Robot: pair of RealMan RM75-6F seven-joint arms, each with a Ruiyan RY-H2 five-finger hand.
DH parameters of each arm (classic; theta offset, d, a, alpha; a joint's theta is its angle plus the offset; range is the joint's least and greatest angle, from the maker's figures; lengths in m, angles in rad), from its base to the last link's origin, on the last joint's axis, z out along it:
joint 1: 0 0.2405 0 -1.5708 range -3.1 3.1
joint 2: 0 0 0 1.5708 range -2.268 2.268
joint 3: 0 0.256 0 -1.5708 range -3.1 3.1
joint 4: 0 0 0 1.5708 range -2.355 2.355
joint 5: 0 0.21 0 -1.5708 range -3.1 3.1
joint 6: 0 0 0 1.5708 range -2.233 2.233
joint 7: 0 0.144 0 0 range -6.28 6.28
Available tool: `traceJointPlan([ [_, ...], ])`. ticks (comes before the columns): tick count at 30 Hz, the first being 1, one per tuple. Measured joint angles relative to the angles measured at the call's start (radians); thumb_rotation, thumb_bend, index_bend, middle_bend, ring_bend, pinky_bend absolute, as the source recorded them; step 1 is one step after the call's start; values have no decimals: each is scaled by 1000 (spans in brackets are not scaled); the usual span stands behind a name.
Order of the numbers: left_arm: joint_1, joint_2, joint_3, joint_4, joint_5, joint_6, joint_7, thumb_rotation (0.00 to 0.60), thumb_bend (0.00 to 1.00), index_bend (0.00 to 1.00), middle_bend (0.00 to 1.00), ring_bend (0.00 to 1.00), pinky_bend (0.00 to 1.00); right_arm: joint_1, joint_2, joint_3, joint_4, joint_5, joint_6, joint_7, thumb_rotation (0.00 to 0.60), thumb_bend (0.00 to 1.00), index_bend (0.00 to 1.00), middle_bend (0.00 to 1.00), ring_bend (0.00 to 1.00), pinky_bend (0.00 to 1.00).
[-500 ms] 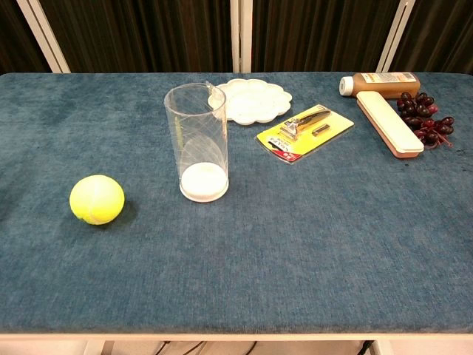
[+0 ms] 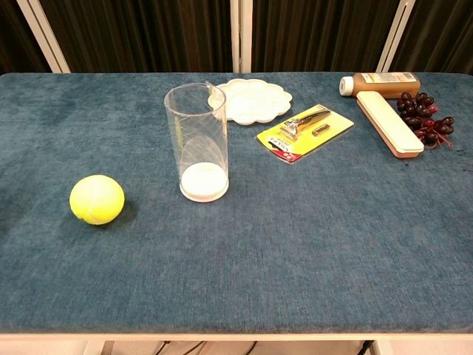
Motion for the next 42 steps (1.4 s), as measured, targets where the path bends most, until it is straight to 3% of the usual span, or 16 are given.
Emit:
traceJointPlan([
  [8,-106,-34,7,-30,52,-150,-5,600,149,67,30,0,3,-1,15,2,-12,-7,9,6,600,221,0,0,0,0],
  [21,-250,-212,12,11,17,-363,63,600,128,71,36,0,47,-18,32,3,-6,0,25,45,600,221,0,0,0,0],
  [29,-294,-306,-1,95,-23,-404,50,600,136,101,72,3,199,-21,37,14,3,13,31,76,600,226,0,0,0,0],
  [42,-326,-377,18,195,-52,-431,9,600,185,284,256,172,405,-19,43,25,10,37,16,92,600,237,0,0,0,0],
])
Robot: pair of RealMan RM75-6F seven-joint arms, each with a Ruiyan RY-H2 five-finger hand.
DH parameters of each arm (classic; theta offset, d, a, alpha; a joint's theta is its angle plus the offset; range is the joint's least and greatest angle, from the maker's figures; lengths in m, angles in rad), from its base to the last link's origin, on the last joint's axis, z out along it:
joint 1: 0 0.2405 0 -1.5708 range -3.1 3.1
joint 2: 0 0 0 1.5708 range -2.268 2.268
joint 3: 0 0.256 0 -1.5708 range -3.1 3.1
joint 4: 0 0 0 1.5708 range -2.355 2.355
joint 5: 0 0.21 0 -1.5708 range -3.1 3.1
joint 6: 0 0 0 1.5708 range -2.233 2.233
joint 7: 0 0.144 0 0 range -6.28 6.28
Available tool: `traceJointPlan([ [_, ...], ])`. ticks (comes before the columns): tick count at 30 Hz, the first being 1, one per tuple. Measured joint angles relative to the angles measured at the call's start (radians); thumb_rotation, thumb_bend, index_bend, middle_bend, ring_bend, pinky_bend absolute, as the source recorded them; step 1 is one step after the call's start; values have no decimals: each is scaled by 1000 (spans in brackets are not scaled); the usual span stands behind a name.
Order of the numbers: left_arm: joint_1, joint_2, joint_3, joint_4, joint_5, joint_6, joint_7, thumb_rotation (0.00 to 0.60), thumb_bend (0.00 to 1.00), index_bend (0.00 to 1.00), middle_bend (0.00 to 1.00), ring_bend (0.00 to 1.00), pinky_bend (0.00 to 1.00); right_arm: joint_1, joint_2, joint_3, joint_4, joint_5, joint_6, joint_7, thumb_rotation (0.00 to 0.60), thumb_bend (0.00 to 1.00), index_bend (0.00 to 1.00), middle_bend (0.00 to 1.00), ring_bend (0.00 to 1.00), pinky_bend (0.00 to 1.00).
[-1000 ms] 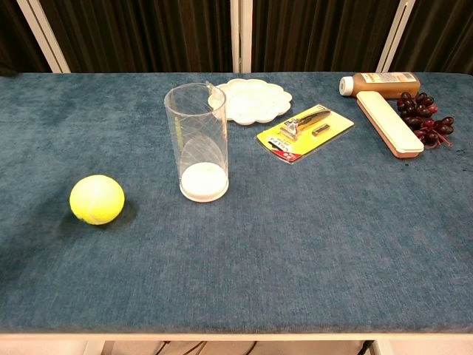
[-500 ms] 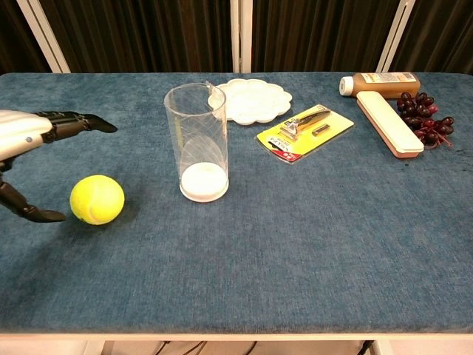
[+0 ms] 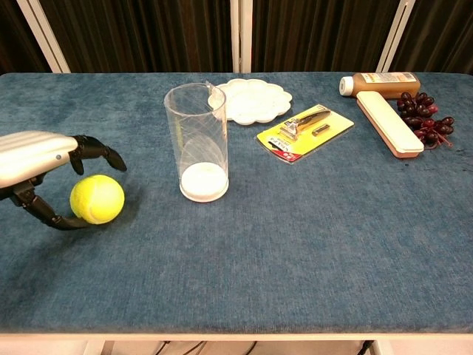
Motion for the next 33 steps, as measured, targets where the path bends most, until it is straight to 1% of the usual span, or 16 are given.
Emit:
traceJointPlan([
  [2,-5,-4,4,9,-3,-4,0,600,189,315,295,229,463,0,-1,0,0,2,-2,-1,600,239,0,0,0,0],
  [6,-12,-9,8,15,-11,-7,9,600,205,401,382,355,614,-1,-1,2,-1,6,-1,-1,600,240,0,0,0,0],
  [9,-13,-12,8,16,-7,0,5,600,219,451,429,419,668,-2,0,4,0,11,-1,0,600,240,0,0,0,0],
  [14,-12,-9,2,10,-4,29,-7,600,234,496,479,452,689,-1,-1,3,3,13,-8,2,600,240,0,0,0,0],
  [18,-13,30,-18,-25,-12,50,-7,600,237,505,488,460,692,-2,0,3,3,6,-2,8,600,241,0,0,0,0],
  [21,-11,77,-47,-65,-23,87,1,600,237,505,488,461,692,-4,1,4,4,4,2,15,600,240,0,0,0,0],
  [25,-11,152,-102,-133,-31,151,23,600,237,505,489,461,692,-3,3,5,7,3,1,25,600,241,0,0,0,0],
  [30,-27,219,-155,-238,-24,177,27,600,232,505,498,472,705,2,7,3,3,0,-11,34,600,241,0,0,0,0],
  [33,-51,237,-175,-298,-29,165,15,600,223,505,500,473,706,3,8,3,0,-2,-10,34,600,241,0,0,0,0],
])
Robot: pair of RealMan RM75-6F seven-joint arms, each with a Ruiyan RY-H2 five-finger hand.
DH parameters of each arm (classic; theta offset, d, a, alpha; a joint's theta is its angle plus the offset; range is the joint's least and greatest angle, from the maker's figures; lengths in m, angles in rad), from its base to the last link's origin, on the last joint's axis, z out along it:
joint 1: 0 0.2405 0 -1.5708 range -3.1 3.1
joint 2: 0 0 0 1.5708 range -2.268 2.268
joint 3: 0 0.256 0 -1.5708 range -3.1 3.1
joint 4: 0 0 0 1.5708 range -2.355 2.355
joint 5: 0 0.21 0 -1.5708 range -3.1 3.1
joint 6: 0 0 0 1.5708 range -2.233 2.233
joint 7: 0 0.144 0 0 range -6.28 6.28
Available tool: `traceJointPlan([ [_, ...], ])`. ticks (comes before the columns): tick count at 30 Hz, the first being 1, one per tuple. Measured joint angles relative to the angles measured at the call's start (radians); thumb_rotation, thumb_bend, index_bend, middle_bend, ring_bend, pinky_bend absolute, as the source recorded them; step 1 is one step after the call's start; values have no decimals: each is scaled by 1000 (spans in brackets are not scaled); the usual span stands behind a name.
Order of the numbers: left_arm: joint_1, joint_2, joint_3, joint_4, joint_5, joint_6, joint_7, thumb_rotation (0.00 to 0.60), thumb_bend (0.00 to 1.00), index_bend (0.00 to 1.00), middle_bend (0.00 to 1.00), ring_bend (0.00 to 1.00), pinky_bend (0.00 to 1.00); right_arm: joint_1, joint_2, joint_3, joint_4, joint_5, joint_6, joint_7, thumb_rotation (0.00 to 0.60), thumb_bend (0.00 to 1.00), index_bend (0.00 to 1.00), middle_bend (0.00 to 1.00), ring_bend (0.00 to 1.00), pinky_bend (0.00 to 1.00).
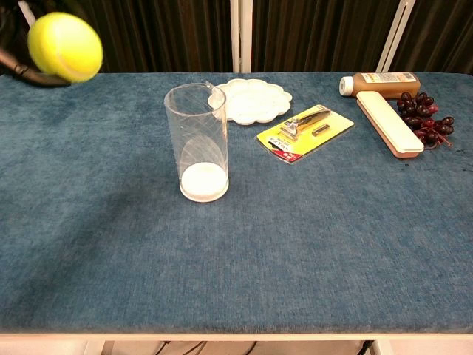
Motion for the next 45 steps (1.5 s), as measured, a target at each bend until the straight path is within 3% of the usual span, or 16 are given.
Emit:
traceJointPlan([
  [6,-73,-32,-25,-20,-46,-73,12,600,220,505,500,473,706,1,7,1,-15,-11,7,2,600,241,0,0,0,0],
  [13,-153,-129,-48,33,-112,-134,32,600,219,505,500,468,702,2,13,0,-28,-19,11,2,600,241,0,0,0,0],
  [21,-192,-177,-54,78,-138,-148,17,600,211,436,442,452,687,5,6,2,-15,5,-7,11,600,245,0,0,0,0],
  [30,-205,-188,-37,69,-118,-134,5,600,195,428,434,445,681,9,-1,7,-8,16,-15,12,600,249,0,0,0,0],
  [32,-208,-193,-34,70,-113,-129,4,600,173,396,408,420,657,8,-2,6,-8,16,-14,12,600,248,0,0,0,0],
  [38,-220,-188,-22,69,-107,-147,-12,600,87,137,206,221,476,3,-4,4,-2,15,-8,19,600,250,0,0,0,0],
  [45,-224,-191,-17,81,-97,-133,-27,600,71,103,171,181,436,3,-1,6,-3,18,-9,25,600,248,0,0,0,0],
])
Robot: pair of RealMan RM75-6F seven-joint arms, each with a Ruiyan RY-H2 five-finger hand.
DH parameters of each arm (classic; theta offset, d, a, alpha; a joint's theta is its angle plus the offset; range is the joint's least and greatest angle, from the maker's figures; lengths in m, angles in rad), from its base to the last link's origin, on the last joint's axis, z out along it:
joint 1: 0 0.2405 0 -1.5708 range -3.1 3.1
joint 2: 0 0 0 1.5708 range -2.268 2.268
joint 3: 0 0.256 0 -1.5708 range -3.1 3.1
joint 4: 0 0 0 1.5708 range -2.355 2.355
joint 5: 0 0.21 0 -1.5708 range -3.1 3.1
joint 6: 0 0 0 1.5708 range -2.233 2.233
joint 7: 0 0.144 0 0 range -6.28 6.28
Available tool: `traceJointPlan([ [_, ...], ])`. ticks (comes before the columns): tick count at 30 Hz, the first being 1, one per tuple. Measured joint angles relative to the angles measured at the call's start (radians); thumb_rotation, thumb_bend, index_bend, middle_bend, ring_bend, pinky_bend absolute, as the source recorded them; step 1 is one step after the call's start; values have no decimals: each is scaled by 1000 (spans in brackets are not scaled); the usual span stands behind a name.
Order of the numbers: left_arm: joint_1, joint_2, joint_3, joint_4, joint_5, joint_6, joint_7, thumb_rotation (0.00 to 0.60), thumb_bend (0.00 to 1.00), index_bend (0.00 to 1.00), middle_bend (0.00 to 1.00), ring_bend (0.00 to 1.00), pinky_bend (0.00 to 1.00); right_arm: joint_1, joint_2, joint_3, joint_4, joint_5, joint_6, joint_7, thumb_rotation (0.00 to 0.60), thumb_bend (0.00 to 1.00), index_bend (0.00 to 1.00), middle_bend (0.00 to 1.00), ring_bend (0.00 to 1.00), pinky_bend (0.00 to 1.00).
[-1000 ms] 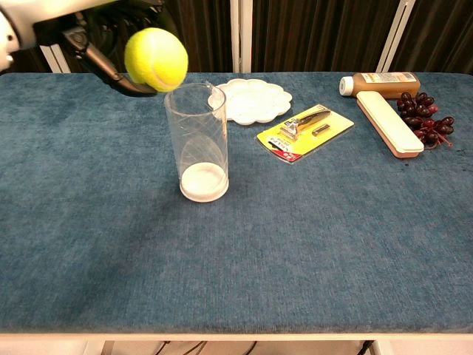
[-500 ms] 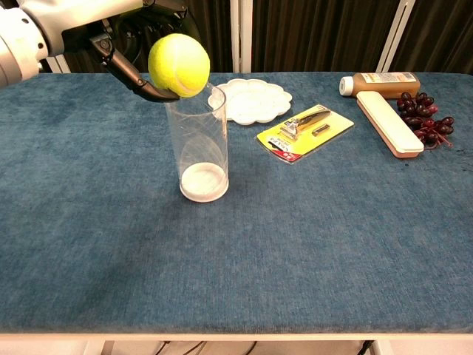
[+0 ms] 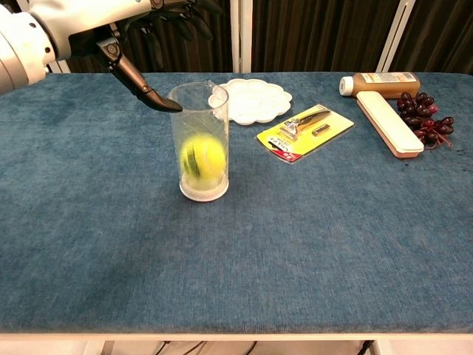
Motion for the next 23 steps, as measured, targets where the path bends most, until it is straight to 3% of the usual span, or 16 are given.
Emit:
traceJointPlan([
  [5,6,9,1,-8,7,25,3,600,70,106,171,181,420,0,0,0,1,1,0,0,600,249,0,0,0,0],
  [10,38,43,6,-43,19,90,61,600,94,231,182,181,377,-1,2,-1,-3,1,-1,-2,600,248,0,0,0,0],
  [12,64,62,15,-57,24,133,99,600,97,235,183,181,359,-2,4,-3,-3,0,-1,-4,600,250,0,0,0,0],
  [18,227,144,97,-68,66,334,185,600,113,200,168,93,232,4,-3,-4,17,-1,-13,-7,600,247,0,0,0,0],
  [23,392,191,179,23,73,461,165,600,113,159,117,25,120,12,-18,-10,29,-2,-29,-30,600,247,0,0,0,0],
])
